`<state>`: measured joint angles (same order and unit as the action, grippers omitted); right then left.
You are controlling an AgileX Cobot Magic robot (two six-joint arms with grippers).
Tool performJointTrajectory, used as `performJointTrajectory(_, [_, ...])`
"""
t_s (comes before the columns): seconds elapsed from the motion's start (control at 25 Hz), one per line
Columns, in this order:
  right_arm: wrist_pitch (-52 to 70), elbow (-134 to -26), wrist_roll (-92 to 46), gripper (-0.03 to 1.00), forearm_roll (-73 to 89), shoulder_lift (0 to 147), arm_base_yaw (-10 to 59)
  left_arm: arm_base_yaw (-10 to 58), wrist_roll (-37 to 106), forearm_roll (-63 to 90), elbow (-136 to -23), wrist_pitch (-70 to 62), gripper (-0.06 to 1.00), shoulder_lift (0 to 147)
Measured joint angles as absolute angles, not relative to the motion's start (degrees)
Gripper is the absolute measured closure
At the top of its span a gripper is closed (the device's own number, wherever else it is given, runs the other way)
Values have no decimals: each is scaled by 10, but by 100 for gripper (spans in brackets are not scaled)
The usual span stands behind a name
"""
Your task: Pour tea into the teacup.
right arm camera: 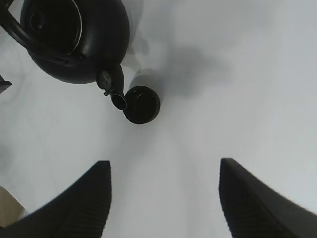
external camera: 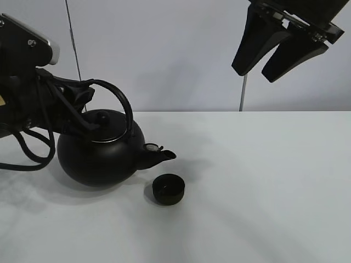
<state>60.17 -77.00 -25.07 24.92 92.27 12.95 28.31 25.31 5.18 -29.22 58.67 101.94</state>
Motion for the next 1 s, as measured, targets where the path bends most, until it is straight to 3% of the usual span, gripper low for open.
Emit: performJointTrajectory(1.0, [601, -770, -251, 54, 249, 923, 129, 283, 328, 51, -293, 587, 82, 1019])
